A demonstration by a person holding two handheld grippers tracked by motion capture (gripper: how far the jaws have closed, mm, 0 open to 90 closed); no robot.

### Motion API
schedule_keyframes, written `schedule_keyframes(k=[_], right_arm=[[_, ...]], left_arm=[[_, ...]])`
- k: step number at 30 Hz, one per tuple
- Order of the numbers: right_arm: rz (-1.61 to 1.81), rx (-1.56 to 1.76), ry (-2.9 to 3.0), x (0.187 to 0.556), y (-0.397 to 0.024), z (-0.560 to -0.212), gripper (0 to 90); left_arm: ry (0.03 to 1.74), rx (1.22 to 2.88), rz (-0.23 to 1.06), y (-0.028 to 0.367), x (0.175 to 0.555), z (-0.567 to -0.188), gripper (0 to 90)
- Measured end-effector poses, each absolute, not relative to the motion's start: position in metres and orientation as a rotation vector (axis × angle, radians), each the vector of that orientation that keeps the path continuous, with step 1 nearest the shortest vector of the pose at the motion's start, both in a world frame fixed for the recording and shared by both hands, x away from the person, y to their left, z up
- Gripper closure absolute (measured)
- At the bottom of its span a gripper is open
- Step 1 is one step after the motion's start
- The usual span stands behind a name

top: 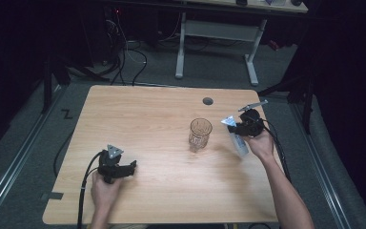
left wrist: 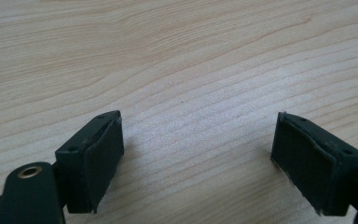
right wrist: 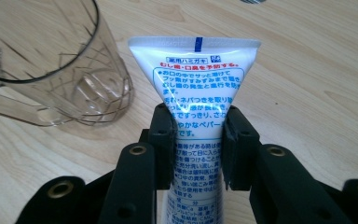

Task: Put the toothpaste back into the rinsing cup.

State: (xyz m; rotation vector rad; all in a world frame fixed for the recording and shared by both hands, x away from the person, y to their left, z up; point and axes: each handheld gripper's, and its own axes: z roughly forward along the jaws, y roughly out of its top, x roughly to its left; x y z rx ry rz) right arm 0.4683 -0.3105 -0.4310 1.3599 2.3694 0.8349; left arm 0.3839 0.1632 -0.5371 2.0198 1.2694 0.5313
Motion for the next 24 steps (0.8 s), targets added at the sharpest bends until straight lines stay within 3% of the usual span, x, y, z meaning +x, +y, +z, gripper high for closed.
schedule_keyframes(k=[24], right_arm=[[1.055, 1.3, 2.326, 0.43, -0.314, -0.417, 69.2]], left_arm=[[1.27, 2.019, 0.531, 0.163, 0.384, -0.537, 16.8]])
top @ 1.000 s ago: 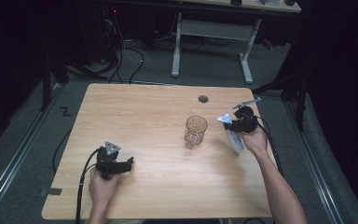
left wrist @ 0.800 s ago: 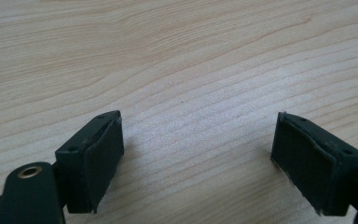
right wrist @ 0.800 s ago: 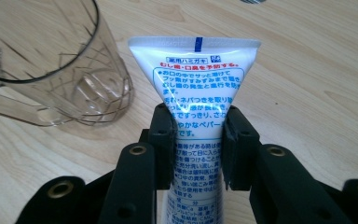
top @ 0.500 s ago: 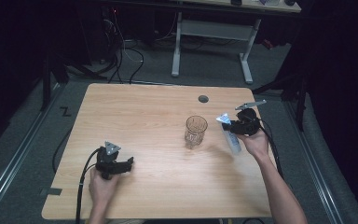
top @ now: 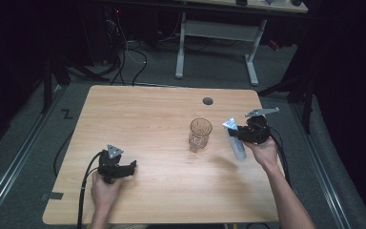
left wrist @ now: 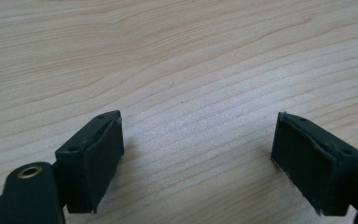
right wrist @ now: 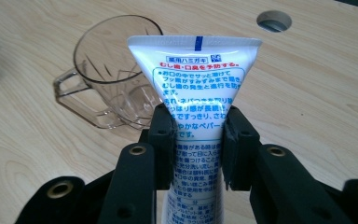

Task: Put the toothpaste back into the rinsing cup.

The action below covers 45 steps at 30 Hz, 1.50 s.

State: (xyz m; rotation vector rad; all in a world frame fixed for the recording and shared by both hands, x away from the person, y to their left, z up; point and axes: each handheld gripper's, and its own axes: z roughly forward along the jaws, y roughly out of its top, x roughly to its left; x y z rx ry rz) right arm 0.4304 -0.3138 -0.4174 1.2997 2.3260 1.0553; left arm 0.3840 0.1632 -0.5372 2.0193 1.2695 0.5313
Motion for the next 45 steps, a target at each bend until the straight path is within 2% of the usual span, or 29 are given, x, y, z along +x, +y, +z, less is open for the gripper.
schedule_keyframes(k=[16, 45], right_arm=[[1.173, 1.199, 2.312, 0.413, -0.3, -0.401, 69.2], [1.311, 1.108, 2.29, 0.418, -0.275, -0.384, 68.9]], left_arm=[[1.269, 2.019, 0.531, 0.163, 0.384, -0.537, 16.8], [1.269, 2.019, 0.531, 0.163, 0.384, -0.537, 16.8]])
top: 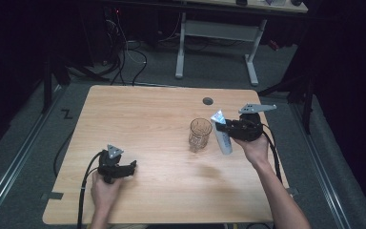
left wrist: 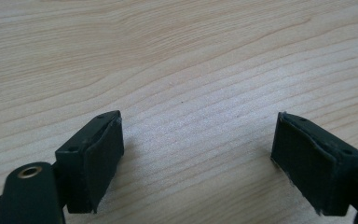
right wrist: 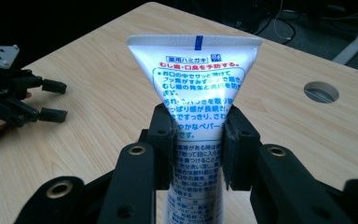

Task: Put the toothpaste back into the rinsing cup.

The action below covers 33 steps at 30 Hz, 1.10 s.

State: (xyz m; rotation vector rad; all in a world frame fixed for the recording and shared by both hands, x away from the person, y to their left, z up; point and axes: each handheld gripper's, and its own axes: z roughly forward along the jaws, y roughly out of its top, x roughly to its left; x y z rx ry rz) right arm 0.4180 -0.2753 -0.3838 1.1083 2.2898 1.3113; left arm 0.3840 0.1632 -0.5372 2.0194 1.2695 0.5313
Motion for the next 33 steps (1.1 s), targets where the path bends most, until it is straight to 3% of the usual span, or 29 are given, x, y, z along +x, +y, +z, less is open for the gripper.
schedule_keyframes(k=[33], right_arm=[[1.388, 1.056, 2.232, 0.447, -0.246, -0.36, 68.8]], left_arm=[[1.27, 2.018, 0.532, 0.163, 0.384, -0.537, 16.8]])
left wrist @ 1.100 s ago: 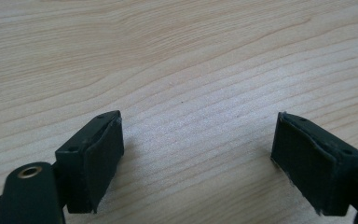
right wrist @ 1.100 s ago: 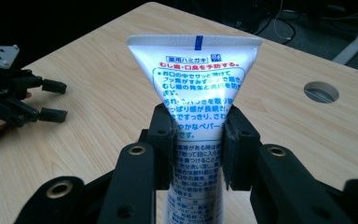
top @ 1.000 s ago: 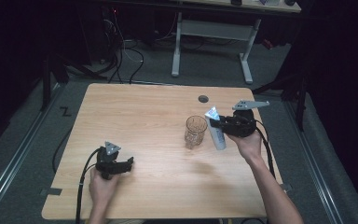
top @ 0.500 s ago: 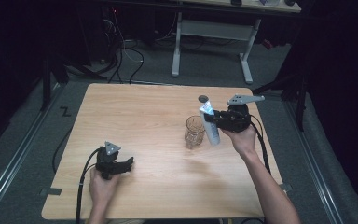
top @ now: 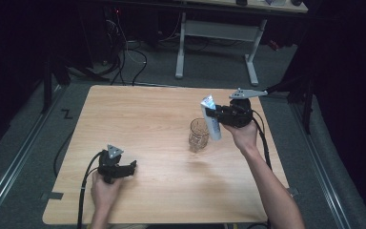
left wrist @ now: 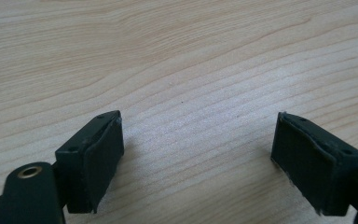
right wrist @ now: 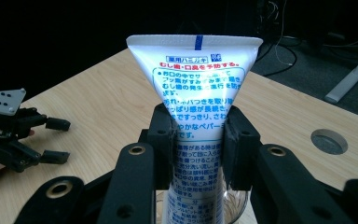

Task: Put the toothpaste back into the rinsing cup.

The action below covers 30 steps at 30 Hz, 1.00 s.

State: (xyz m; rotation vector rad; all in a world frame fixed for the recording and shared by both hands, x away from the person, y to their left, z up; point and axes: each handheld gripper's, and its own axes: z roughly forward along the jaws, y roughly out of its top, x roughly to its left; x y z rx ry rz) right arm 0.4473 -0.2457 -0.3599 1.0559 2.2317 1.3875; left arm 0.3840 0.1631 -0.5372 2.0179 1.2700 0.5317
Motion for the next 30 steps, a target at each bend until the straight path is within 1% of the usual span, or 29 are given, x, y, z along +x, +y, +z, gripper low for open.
schedule_keyframes(k=[9, 19, 30], right_arm=[[1.387, 1.047, 2.213, 0.458, -0.235, -0.356, 68.7], [1.36, 1.048, 2.209, 0.469, -0.224, -0.361, 68.2], [1.286, 1.067, 2.221, 0.483, -0.208, -0.378, 67.6]], left_arm=[[1.27, 2.018, 0.532, 0.163, 0.384, -0.537, 16.8], [1.267, 2.021, 0.532, 0.163, 0.384, -0.537, 16.8], [1.266, 2.023, 0.532, 0.163, 0.384, -0.537, 16.8]])
